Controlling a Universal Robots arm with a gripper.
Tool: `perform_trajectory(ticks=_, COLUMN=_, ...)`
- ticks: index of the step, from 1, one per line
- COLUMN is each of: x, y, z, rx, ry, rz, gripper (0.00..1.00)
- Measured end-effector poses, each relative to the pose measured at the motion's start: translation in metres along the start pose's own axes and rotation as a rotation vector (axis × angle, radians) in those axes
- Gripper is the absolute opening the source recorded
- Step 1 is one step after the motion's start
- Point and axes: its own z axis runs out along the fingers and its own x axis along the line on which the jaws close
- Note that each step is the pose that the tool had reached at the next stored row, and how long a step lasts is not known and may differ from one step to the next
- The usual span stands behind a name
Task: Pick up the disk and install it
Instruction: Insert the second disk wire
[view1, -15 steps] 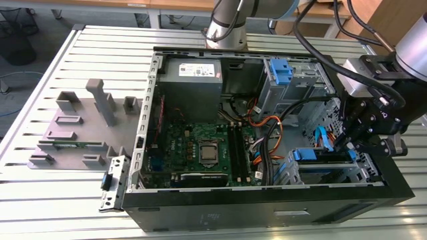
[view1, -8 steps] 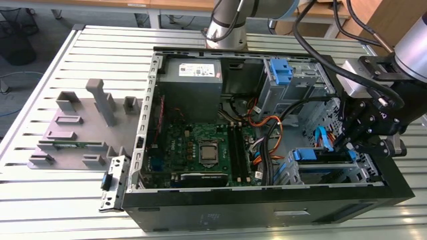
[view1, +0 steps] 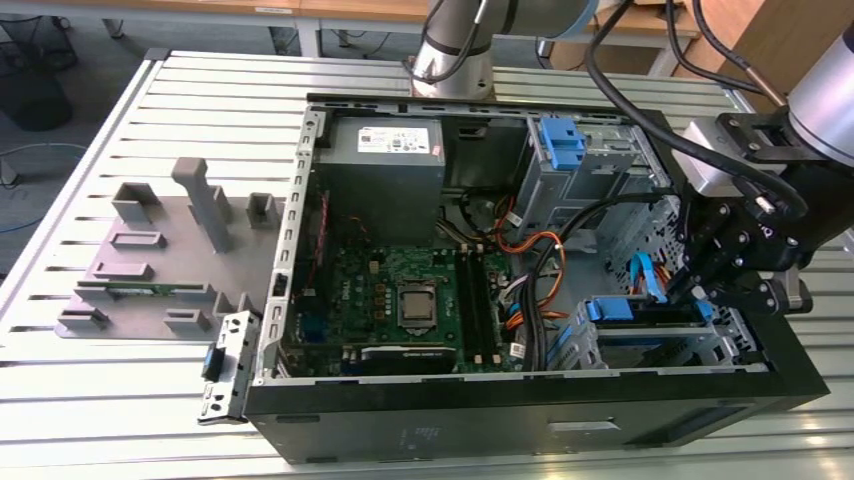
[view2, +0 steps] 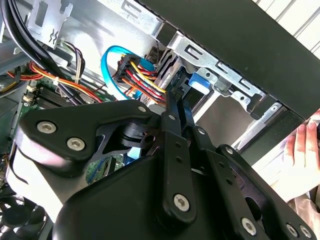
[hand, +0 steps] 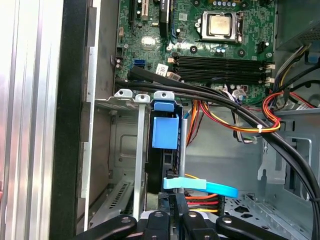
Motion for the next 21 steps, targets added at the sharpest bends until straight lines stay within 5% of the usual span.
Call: perform_trajectory(ticks=21, x=0.0, y=0.0004, z=0.0041, rx=0.0, ry=-0.0001, rz=0.0, gripper=0.16)
